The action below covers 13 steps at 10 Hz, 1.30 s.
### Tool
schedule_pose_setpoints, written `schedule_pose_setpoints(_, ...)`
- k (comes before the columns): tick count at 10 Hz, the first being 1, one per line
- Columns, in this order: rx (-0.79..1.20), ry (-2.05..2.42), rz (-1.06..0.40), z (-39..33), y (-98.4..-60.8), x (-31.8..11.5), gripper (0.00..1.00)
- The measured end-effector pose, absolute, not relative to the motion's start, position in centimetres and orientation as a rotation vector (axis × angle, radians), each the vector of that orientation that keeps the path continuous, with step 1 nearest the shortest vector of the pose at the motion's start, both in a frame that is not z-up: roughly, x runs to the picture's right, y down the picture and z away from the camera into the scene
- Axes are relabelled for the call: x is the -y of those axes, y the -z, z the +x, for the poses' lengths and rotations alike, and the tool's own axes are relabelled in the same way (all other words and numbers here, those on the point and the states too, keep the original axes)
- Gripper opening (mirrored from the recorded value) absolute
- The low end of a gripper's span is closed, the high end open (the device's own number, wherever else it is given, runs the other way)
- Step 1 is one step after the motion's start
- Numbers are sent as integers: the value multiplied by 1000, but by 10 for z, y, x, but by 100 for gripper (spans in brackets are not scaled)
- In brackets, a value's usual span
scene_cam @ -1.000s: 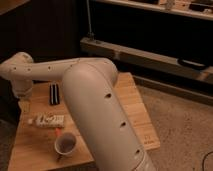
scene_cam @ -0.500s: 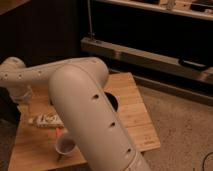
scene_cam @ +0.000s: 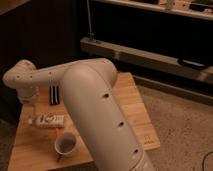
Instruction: Stand the bottle upright
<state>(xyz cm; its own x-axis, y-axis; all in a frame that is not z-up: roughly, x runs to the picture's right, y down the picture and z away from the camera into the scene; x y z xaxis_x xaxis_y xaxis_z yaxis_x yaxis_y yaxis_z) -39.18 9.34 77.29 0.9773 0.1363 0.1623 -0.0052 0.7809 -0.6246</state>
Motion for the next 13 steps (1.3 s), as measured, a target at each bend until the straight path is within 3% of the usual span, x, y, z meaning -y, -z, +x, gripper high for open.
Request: schedule_pose_setpoints(13,223,-73,-712,-397,-784,-118,65)
